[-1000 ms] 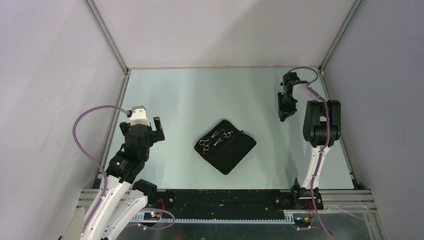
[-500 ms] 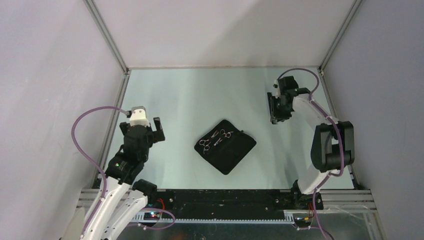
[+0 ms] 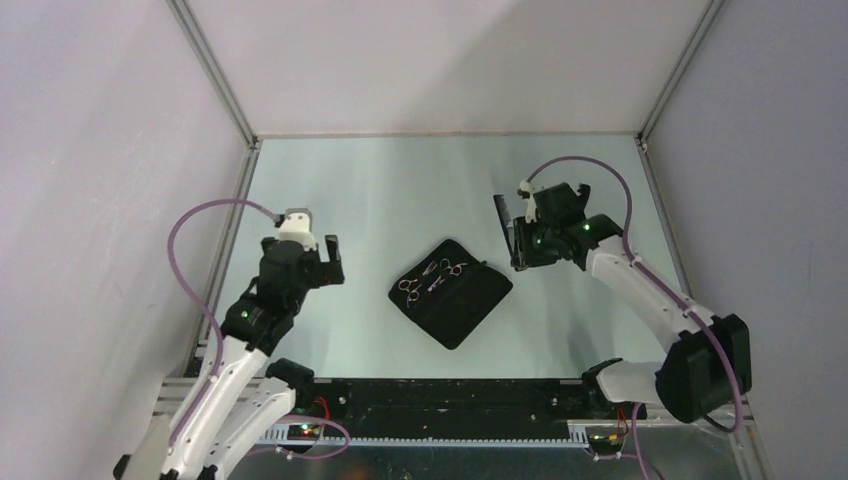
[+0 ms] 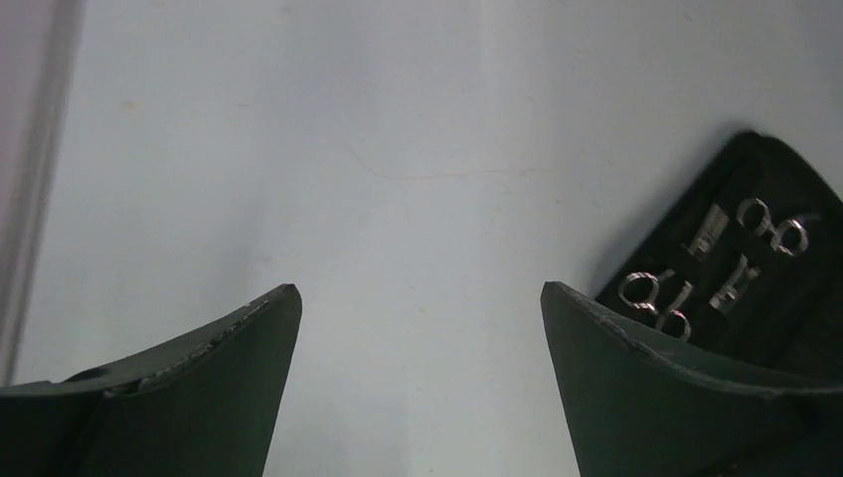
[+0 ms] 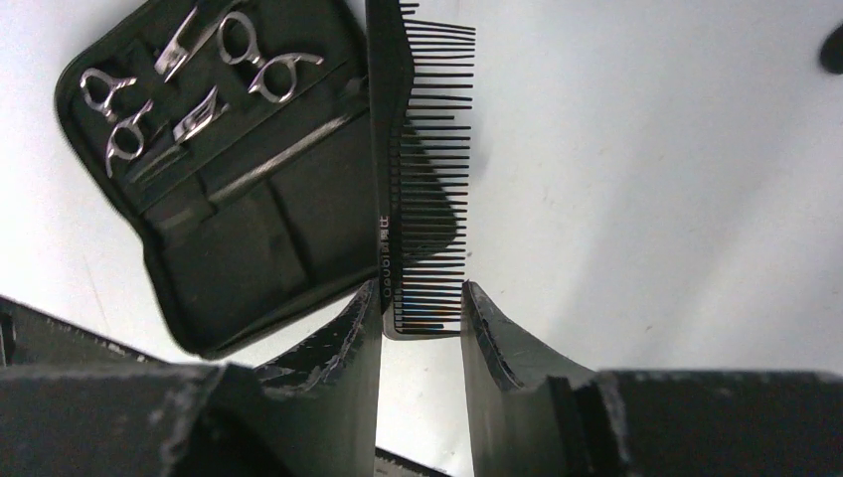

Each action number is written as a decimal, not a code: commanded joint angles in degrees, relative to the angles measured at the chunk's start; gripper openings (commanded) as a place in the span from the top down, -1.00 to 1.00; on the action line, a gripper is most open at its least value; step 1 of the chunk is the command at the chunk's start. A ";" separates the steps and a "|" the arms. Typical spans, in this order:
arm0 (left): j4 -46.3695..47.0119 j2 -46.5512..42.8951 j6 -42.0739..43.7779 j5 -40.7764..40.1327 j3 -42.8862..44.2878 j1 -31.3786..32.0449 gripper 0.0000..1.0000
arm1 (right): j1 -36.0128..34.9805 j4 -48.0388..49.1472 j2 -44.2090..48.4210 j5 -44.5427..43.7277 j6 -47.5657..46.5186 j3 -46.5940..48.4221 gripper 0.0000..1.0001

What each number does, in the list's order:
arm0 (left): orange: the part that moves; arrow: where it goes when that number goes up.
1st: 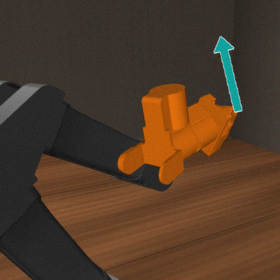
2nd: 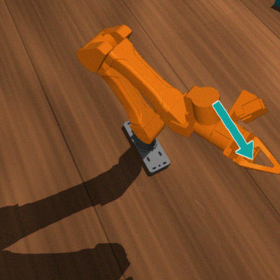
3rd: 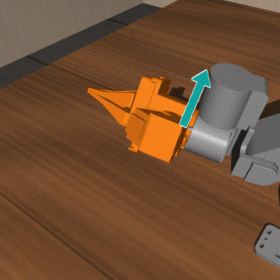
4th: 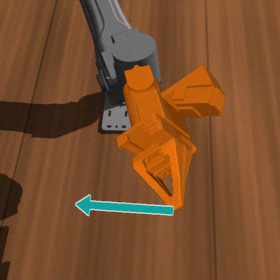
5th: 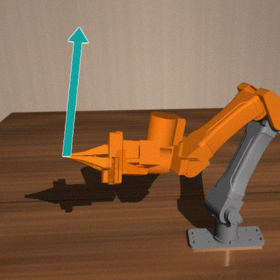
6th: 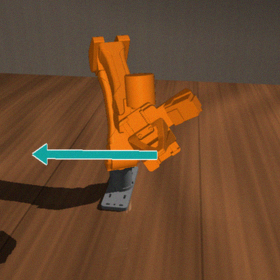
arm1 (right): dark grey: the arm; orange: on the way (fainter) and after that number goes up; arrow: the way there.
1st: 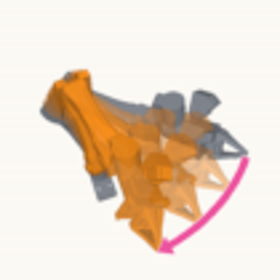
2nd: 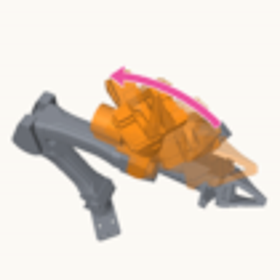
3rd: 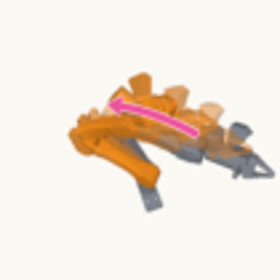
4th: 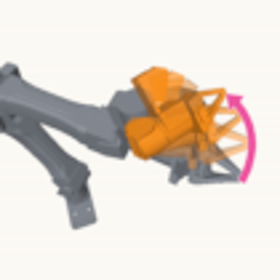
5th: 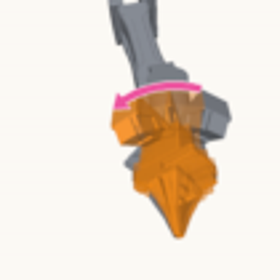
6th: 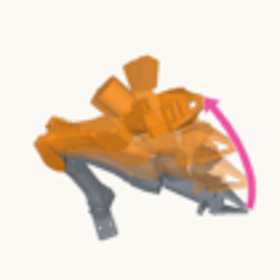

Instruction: Sort the hair-cutting tools

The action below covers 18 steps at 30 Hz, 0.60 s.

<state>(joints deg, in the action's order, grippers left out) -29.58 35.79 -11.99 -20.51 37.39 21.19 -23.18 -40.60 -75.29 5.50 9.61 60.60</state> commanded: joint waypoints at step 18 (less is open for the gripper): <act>-4.67 51.71 2.95 27.73 30.37 8.61 -0.46 | -15.16 -0.95 16.68 -1.86 5.90 -10.09 1.00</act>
<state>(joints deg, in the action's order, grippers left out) -31.77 81.65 -11.20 5.26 62.67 28.36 -37.17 -42.15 -60.93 4.89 14.35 51.62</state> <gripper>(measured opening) 0.762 0.347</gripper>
